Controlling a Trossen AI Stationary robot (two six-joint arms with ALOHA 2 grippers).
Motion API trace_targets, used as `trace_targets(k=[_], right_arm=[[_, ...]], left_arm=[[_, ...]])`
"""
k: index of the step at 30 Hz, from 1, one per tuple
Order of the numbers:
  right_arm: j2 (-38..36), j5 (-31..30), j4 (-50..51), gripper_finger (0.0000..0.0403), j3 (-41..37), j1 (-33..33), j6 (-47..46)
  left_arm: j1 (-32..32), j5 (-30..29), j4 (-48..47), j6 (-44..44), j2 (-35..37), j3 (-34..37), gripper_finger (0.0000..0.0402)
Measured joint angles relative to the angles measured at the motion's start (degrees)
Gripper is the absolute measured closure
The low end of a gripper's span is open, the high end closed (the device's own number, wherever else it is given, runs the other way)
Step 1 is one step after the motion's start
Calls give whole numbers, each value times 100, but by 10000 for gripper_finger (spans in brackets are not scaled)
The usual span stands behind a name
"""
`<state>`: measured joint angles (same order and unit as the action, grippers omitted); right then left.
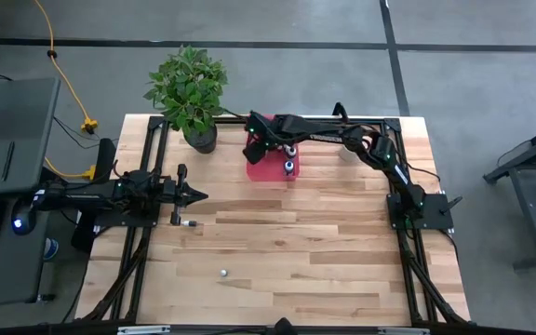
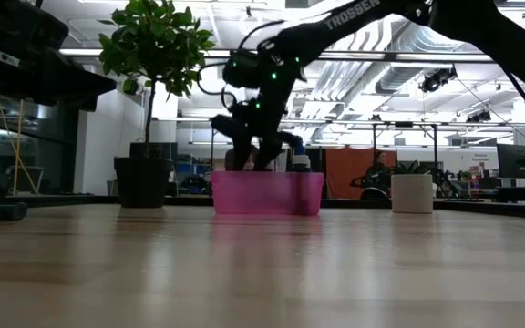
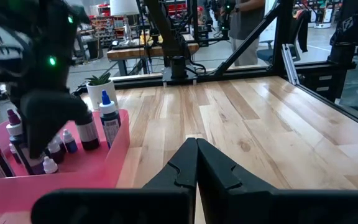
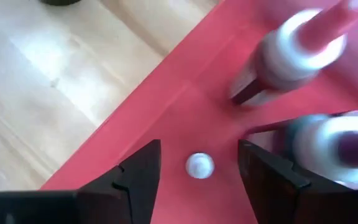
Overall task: Pick & Place food coloring
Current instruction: Put the red food coloring bottle into the pink bin
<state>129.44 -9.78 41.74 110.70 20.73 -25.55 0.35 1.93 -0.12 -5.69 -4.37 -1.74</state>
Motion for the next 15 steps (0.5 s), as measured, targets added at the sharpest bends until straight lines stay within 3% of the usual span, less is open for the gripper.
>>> trace_targets(k=[9,15], right_arm=[[-8,-579,1505,196,1416,-171,553],[-12,-307,1849,196,2395,-566,1006]], left_arm=[[1,0,0,2,-1,0,401],[1,0,0,0,-1,-2,401]])
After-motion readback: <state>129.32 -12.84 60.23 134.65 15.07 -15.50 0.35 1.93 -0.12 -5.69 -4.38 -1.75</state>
